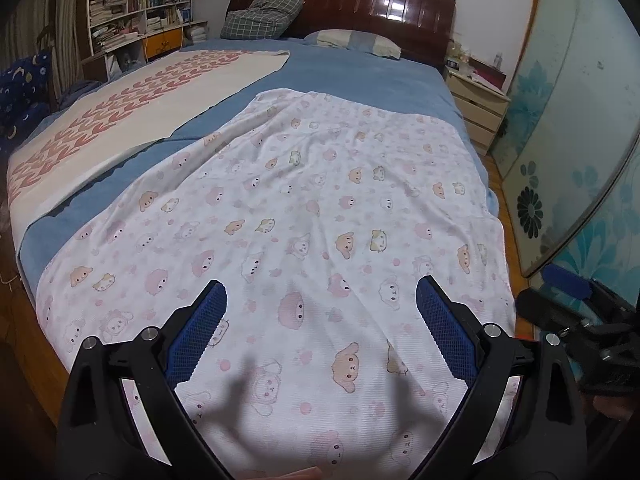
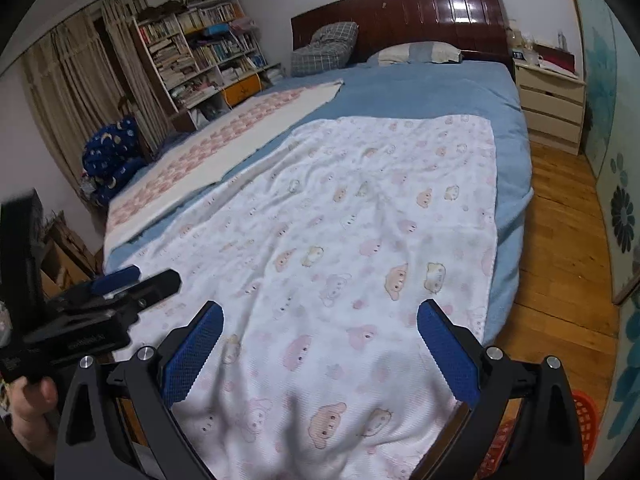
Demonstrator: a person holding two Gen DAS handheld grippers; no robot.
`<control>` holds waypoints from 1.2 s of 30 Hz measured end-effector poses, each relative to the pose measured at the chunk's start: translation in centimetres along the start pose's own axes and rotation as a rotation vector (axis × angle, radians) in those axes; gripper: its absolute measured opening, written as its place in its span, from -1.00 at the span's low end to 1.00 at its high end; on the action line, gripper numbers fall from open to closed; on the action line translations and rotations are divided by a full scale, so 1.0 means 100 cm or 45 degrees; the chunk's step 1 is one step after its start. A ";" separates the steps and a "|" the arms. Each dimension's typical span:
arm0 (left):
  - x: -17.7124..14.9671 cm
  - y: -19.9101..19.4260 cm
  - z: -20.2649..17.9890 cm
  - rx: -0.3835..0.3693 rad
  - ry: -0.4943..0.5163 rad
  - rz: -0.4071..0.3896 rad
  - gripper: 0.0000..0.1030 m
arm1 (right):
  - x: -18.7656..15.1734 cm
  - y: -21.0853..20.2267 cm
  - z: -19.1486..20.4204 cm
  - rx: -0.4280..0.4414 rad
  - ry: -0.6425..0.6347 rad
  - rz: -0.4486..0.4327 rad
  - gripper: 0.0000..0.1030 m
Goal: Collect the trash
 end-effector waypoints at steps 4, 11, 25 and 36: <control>0.001 -0.001 -0.001 0.001 0.007 -0.001 0.84 | -0.002 0.002 0.003 0.006 -0.013 -0.002 0.86; 0.000 0.000 0.001 0.014 0.012 0.001 0.84 | -0.002 0.006 0.006 0.040 0.014 0.026 0.86; 0.001 0.001 0.003 0.007 0.007 0.010 0.84 | -0.002 0.009 0.008 0.051 0.011 0.035 0.86; 0.000 0.002 0.003 0.023 0.007 0.025 0.84 | -0.005 0.018 0.009 0.035 -0.002 0.067 0.86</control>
Point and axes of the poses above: each gripper's, at about its wrist camera, not at the fingertips, and y roughly the way its jaws point, z to its left, x to its top, the point moved 6 cm from there along y, roughly the way its jaws point, and after that the axes turned 14 degrees about -x, right-handed, at the moved point
